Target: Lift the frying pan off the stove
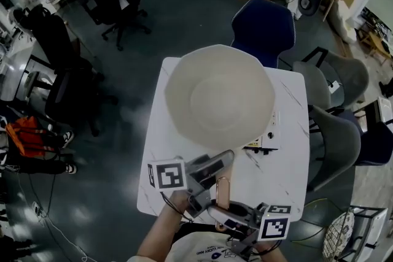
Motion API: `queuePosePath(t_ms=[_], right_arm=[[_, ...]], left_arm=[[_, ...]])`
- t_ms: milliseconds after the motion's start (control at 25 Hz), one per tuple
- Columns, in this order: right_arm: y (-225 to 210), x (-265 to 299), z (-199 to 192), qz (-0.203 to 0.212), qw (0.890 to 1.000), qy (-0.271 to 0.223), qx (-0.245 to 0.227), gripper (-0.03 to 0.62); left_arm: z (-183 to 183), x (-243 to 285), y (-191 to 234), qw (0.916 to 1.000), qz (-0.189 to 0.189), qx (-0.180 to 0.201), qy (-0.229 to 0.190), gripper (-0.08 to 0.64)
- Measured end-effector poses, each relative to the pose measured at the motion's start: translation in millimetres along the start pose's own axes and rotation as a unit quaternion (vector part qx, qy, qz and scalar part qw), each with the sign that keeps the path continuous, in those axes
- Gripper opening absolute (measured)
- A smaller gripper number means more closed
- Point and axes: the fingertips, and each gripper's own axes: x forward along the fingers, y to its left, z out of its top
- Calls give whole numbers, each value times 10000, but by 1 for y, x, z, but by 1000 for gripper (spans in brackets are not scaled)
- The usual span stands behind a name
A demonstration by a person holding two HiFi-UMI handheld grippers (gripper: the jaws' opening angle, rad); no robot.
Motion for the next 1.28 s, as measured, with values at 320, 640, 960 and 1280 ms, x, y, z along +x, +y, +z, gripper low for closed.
queuePosePath(t_ms=[320, 640, 960, 1280], right_arm=[[16, 8, -14, 217, 9995, 233, -3, 129], [27, 10, -23, 338, 9985, 418, -94, 129], [35, 14, -31, 435, 9974, 563, -120, 129], [40, 19, -35, 489, 9965, 671, -121, 129]], left_arm=[[0, -22, -8, 9996, 105, -19, -255, 187], [2, -43, -14, 9987, 109, -32, -493, 187], [2, -55, -20, 9982, 151, 57, -581, 187], [4, -64, -21, 9979, 200, 64, -608, 189]])
